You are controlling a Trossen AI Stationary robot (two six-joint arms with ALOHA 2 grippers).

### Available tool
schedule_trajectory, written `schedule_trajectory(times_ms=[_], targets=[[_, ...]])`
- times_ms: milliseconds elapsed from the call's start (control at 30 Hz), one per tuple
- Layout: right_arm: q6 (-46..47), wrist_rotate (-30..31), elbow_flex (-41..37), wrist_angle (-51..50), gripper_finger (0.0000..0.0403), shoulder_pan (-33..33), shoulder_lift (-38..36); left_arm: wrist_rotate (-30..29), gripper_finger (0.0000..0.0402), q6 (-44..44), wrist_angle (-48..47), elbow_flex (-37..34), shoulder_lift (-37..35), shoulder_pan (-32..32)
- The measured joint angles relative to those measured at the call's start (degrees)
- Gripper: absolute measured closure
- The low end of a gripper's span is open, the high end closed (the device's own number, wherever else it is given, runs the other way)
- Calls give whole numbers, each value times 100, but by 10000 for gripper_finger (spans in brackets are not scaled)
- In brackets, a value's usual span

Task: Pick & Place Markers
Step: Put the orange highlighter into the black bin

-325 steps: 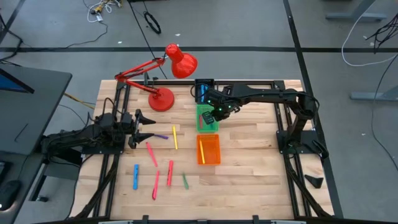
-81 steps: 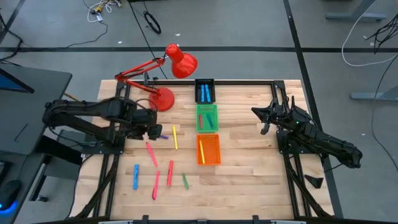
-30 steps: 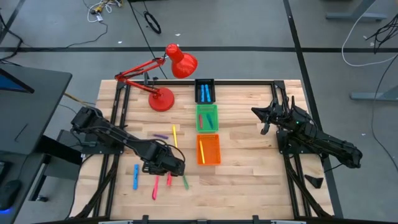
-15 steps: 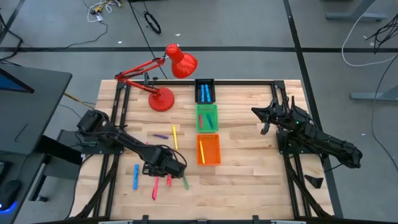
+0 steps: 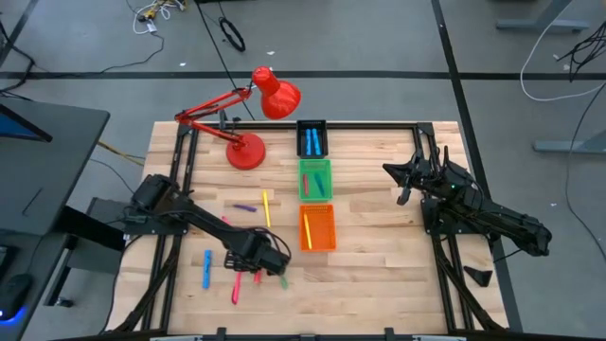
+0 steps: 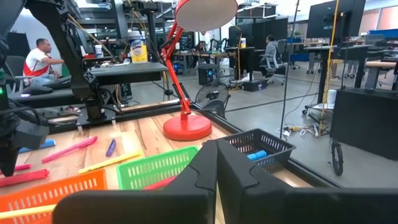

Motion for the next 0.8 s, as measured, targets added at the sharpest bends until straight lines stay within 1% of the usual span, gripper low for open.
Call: schedule_trajectory(times_ms=[300,400,500,800], targets=[[2,2,0,0,392,0,0,2,96,318,69,24,145,-31],[2,0,0,0,392,2,0,22,110,334,52,23,147,-39],[2,0,0,0,392,0,0,0,143,355,23,17,150,-68],[1,2,0,0,392,0,0,-30,273,351,47,13,161,-192]])
